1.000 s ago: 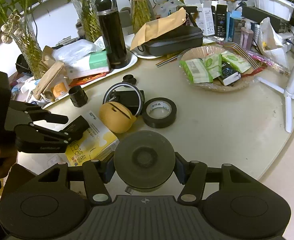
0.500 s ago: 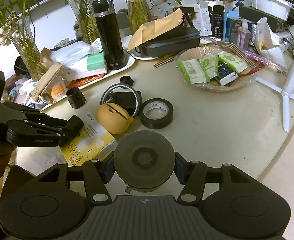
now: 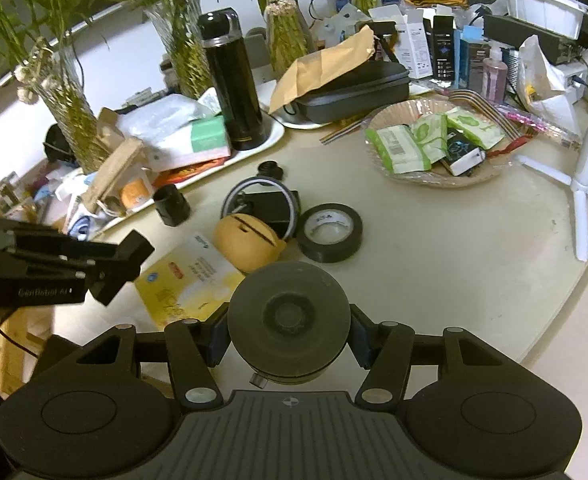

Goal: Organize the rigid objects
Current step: 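Carry the black device and tape roll over the cardboard box with both grippers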

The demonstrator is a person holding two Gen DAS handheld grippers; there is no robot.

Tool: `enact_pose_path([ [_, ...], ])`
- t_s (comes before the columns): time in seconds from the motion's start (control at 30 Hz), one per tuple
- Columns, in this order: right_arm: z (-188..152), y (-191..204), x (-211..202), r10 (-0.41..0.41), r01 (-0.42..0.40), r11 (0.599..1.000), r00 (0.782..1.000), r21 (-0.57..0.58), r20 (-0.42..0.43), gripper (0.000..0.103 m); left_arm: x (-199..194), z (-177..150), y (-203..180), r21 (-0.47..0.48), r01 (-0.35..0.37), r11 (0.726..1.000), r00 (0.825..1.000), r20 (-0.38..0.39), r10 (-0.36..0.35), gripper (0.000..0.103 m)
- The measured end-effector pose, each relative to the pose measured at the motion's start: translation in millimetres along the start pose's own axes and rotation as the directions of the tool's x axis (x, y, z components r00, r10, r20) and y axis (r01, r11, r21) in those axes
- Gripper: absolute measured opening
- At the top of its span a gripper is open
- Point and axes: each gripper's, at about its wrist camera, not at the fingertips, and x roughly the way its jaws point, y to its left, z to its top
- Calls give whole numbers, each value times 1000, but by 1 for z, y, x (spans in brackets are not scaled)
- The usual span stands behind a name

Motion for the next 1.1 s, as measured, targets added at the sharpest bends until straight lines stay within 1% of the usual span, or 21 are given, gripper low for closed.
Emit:
enact_pose_path([
  [0.23, -7, 11, -8, 51, -51, 999, 999, -19, 2, 61, -29, -23, 3, -66, 36, 997, 999, 33, -34, 31],
  [0.43, -13, 22, -15, 110, -109, 993, 994, -54, 6, 61, -39, -42, 4, -102, 53, 993, 998, 23, -51, 31],
  [0.67, -25, 42, -21, 175, -176, 977, 984, -121, -25, 61, -47, -62, 3, -132, 61, 989, 998, 6, -61, 31],
  [0.77, -31, 50, -21, 195, -201, 968, 979, -148, -51, 61, -49, -69, 1, -140, 50, 989, 999, -7, -51, 31],
  [0.9, -41, 59, -19, 196, -211, 961, 976, -181, -99, 61, -52, -77, -3, -148, 25, 989, 999, -32, -30, 31],
  [1.1, -57, 66, -10, 150, -185, 958, 975, -221, -166, 61, -42, -85, -2, -149, -46, 988, 995, -89, 33, 31],
])
